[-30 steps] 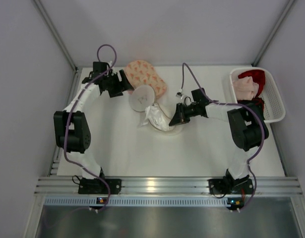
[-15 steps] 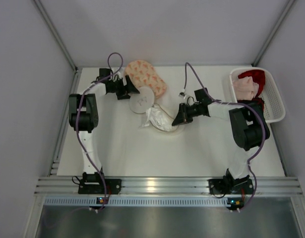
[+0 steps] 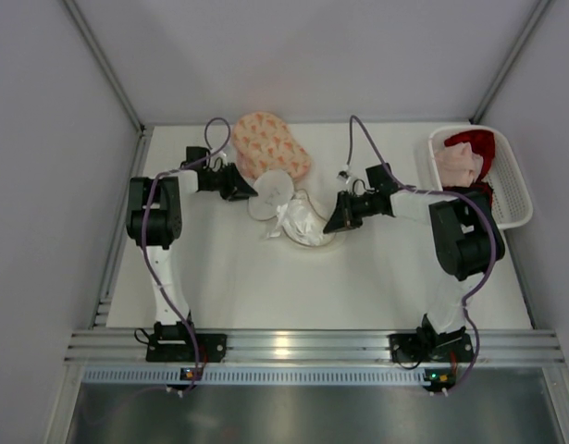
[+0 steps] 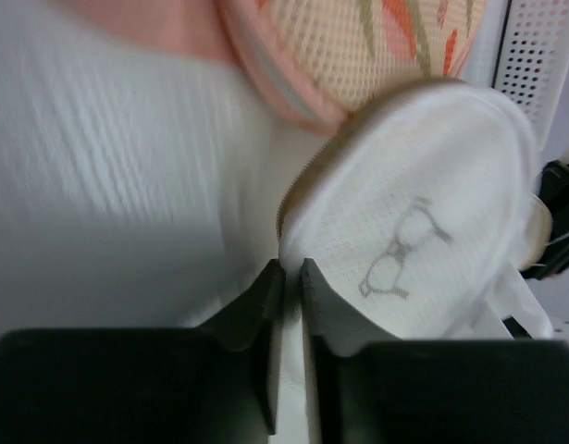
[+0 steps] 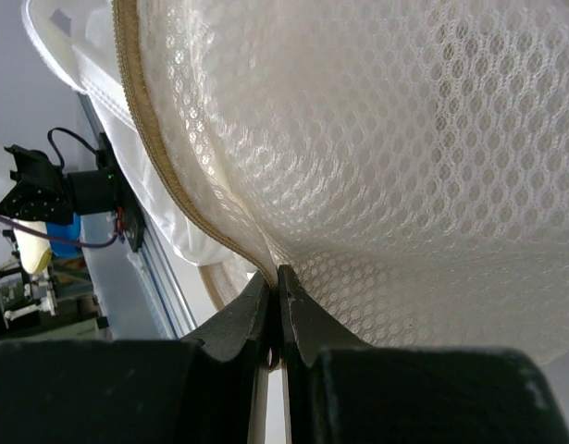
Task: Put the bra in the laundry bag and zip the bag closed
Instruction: Adjust the laundry bag at the center of the board.
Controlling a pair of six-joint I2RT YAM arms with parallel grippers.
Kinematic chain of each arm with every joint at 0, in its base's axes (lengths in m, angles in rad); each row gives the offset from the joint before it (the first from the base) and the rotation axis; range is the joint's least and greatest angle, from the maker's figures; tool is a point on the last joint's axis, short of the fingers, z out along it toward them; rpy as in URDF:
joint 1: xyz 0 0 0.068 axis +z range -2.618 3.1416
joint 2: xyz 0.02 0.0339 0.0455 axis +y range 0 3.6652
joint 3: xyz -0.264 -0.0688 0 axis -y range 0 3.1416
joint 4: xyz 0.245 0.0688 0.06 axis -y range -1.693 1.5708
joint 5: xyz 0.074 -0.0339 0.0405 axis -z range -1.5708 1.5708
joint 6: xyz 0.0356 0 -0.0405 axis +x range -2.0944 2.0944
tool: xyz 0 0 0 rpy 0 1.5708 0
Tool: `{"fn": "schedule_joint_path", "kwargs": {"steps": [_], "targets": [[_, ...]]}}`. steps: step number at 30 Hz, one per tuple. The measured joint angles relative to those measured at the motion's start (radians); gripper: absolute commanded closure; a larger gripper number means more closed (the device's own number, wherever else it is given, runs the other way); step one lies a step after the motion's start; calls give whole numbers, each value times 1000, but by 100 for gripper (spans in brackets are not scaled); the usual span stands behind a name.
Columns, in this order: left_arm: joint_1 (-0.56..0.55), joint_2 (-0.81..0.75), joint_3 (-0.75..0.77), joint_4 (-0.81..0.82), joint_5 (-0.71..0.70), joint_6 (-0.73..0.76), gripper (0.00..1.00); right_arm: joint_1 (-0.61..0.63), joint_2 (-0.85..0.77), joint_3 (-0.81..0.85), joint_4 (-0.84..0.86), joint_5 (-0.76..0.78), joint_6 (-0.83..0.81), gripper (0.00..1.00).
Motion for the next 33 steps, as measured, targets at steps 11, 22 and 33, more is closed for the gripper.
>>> {"fn": "schedule_joint_path", "kwargs": {"steps": [11, 22, 33], "targets": [[93, -365, -235, -19, 110, -118, 100, -34, -71, 35, -89, 48, 4, 94], [101, -760, -177, -39, 270, -388, 100, -33, -124, 266, -311, 81, -64, 94], [200, -756, -46, -602, 119, -74, 100, -2, -201, 226, -389, 94, -152, 96]]}}
